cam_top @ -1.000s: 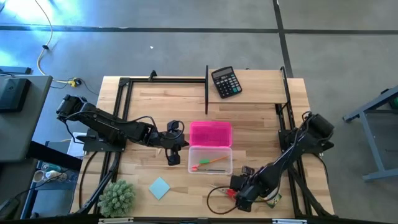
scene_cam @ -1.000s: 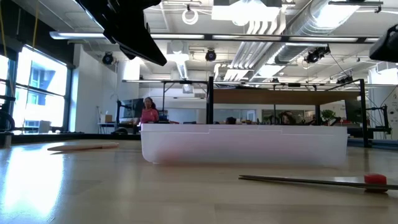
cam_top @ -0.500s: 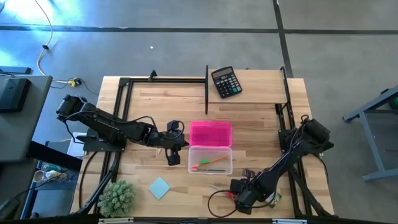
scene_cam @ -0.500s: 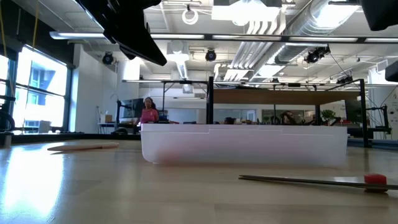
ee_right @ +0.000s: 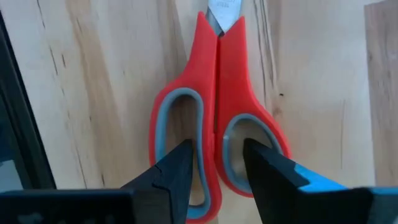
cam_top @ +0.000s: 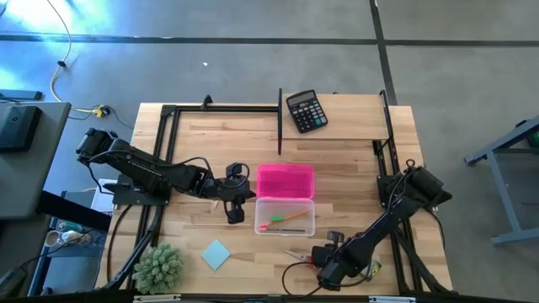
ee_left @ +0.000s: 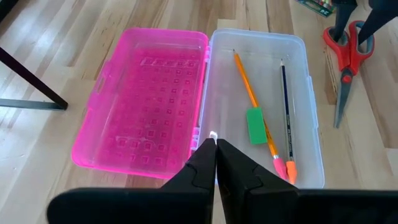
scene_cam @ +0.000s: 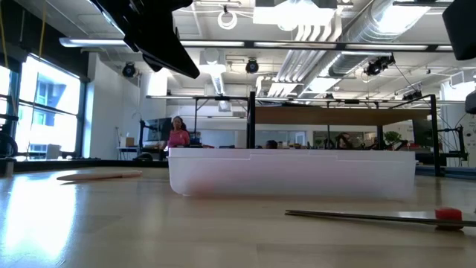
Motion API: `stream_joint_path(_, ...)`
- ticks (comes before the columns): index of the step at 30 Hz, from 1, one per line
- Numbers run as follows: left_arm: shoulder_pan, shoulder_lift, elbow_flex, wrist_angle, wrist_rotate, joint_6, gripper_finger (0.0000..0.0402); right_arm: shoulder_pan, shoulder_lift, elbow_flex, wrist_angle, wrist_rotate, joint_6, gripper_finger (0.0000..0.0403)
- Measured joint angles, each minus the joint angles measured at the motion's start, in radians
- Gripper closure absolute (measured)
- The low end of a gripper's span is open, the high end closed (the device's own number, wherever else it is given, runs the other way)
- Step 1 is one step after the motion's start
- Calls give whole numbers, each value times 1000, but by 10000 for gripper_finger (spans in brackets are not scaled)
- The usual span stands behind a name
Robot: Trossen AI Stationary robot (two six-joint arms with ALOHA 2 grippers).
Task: Pack school essentials
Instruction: Put the red scissors into the supply box
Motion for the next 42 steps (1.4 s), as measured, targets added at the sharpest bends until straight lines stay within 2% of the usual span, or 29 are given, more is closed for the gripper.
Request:
stream_joint_path(4,0,0,0,0,0,0,397,0,1,0,-5,0,21,284)
stream_joint_path(10,0,0,0,-1,0,0,397,-1,2,-2,-13,-6,9,357)
stream_joint_path(13,2,0,0,-19,0,0,397,0,3,-2,-13,-5,-3,381)
stream_joint_path(20,36,0,0,-71,47,-8,397,10,-8,-4,-9,-17,-4,377)
stream_joint_path(27,78,0,0,-102,80,-8,397,42,-73,-8,45,-52,5,382)
stream_joint_path(30,97,0,0,-122,81,-8,397,46,-100,-8,59,3,-4,382)
stream_joint_path(36,127,-2,0,-173,79,17,397,40,-163,-8,66,181,-86,382)
stream_joint_path(42,130,-24,0,-225,69,18,397,-18,-200,-7,32,322,-168,382)
